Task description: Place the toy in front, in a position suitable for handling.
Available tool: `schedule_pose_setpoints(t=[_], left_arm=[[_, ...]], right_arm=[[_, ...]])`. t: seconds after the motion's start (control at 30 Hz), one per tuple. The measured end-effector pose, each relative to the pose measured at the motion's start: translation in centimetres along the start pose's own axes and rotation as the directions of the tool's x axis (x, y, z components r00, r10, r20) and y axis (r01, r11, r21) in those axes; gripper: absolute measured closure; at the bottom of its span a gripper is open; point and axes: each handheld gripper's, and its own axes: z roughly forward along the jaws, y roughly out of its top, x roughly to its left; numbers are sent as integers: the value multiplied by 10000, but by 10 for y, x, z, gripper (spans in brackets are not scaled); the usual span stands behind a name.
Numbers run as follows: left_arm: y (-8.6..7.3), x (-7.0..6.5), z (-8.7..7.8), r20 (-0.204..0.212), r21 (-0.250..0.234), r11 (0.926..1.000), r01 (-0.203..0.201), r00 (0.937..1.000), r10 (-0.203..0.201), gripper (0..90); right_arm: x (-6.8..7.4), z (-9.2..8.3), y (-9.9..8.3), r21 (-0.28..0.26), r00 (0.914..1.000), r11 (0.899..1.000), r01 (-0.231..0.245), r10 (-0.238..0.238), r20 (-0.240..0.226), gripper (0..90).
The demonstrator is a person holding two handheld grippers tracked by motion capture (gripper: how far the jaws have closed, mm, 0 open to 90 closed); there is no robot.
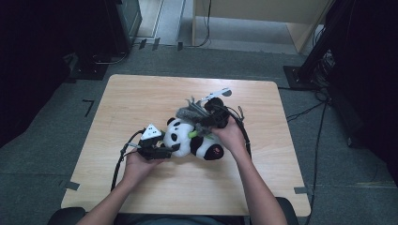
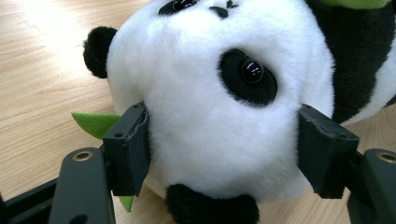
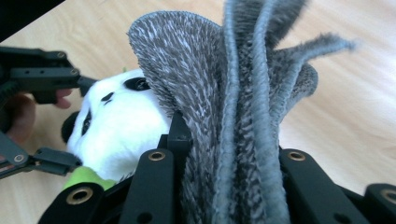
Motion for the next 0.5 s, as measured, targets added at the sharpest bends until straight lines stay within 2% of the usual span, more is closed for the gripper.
schedule_pose_setpoints(t=[0.13,0.3,0.5], left_arm=[[0,1,0,27,-12,10000,97,9999,-97,264],[1,0,-1,4,17,9998,181,9998,-181,238],[4,0,-1,0,205,9997,163,9999,-163,237]], right_arm=[[2,-20,2,-409,9982,9990,204,-180,568,700],[1,-40,-6,-825,9990,9965,-150,184,403,699],[4,-50,-26,-935,9997,9955,-180,196,161,698]])
